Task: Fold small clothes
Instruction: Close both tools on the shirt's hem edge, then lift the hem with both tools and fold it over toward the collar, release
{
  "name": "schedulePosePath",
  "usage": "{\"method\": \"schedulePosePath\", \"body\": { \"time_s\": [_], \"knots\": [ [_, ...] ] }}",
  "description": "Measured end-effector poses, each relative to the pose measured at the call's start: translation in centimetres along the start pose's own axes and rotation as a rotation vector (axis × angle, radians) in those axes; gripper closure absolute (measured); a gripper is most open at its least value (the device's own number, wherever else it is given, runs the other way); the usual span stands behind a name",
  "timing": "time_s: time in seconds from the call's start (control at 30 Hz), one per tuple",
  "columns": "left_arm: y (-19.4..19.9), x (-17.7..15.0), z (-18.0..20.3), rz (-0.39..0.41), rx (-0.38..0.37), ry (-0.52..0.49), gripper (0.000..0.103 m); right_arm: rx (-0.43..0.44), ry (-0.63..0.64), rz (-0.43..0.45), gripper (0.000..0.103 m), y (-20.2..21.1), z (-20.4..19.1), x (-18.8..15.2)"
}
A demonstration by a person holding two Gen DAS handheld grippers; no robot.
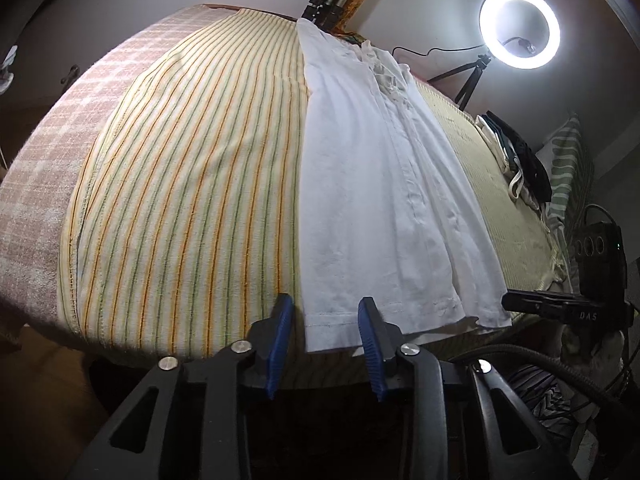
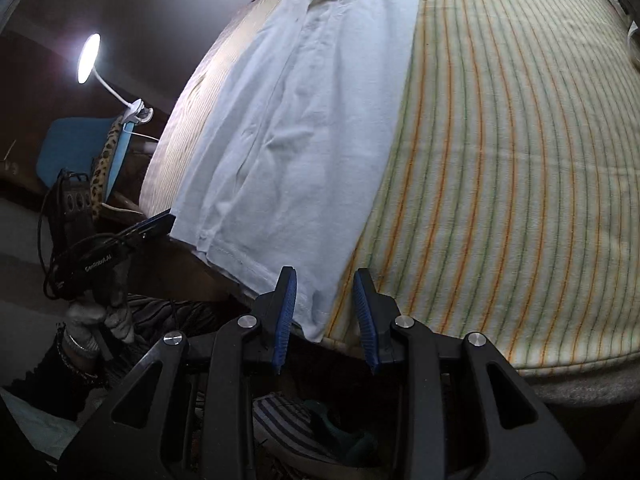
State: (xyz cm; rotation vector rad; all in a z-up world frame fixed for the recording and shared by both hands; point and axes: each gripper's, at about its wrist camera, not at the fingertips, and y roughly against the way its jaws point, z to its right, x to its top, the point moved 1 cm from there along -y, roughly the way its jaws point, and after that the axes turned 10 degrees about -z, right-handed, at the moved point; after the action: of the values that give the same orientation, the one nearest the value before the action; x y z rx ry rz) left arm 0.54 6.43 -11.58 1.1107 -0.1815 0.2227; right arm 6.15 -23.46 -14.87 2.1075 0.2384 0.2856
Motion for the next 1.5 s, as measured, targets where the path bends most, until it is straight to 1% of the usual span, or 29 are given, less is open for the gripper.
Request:
{"method": "schedulePosePath", "body": {
  "time_s": [0.07,0.1,0.13,0.17,0.2,0.27,0.33,0.37,0.43,0.47,0.53,0.57,0.77,1.03,1.2,1.5],
  "knots": [
    [-0.2,0.1,-0.2,-0.006,-0.018,0.013,0.089,0.044,-0.004,-0.007,0.072,-0.3,0.1,0.0],
    [-0.3,0.2,-0.4,-0.006,-0.027,0.025,0.092,0.059,-0.004,-0.007,0.073,-0.5,0.1,0.1],
    [-0.4,0.3,-0.5,-0.009,-0.034,0.031,0.101,0.068,-0.002,-0.008,0.083,-0.5,0.3,0.1],
    [-0.4,0.4,-0.6,-0.012,-0.045,0.037,0.103,0.104,-0.012,-0.025,0.094,-0.8,0.6,0.3],
    [-0.3,0.3,-0.6,-0.01,-0.052,0.041,0.103,0.144,-0.037,-0.032,0.096,-1.0,0.9,0.3],
    [0.4,0.3,-0.3,0.002,-0.065,0.04,0.103,0.226,-0.082,-0.015,0.098,-0.5,1.6,0.1],
    [1.4,0.1,-0.1,0.015,-0.099,0.045,0.103,0.299,-0.093,0.028,0.098,0.9,1.9,-0.2],
    [1.8,0.1,0.2,0.02,-0.106,0.037,0.103,0.308,-0.082,0.052,0.098,1.6,1.9,-0.3],
    [2.1,0.2,0.8,0.027,-0.073,-0.001,0.103,0.273,-0.055,0.064,0.098,1.9,1.7,-0.2],
    [1.8,0.3,0.8,0.014,-0.061,-0.012,0.103,0.259,-0.061,0.048,0.098,1.4,1.8,-0.2],
    [1.2,0.7,0.6,-0.008,-0.067,0.0,0.103,0.252,-0.086,0.011,0.098,0.2,2.2,-0.2],
    [1.2,0.9,0.6,-0.011,-0.076,0.004,0.103,0.252,-0.092,0.006,0.098,0.0,2.2,0.0],
    [2.4,3.3,1.5,0.022,-0.078,-0.034,0.103,0.303,-0.092,0.081,0.098,2.0,2.1,1.5],
    [2.5,7.7,2.2,0.051,-0.065,-0.067,0.103,0.281,-0.083,0.149,0.098,4.0,2.5,5.0],
    [1.9,10.4,2.0,0.051,-0.063,-0.053,0.103,0.256,-0.101,0.167,0.098,4.1,3.2,7.7],
    [0.1,14.8,1.8,0.057,-0.018,-0.068,0.103,0.236,-0.156,0.169,0.098,3.3,5.2,10.6]
  ]
}}
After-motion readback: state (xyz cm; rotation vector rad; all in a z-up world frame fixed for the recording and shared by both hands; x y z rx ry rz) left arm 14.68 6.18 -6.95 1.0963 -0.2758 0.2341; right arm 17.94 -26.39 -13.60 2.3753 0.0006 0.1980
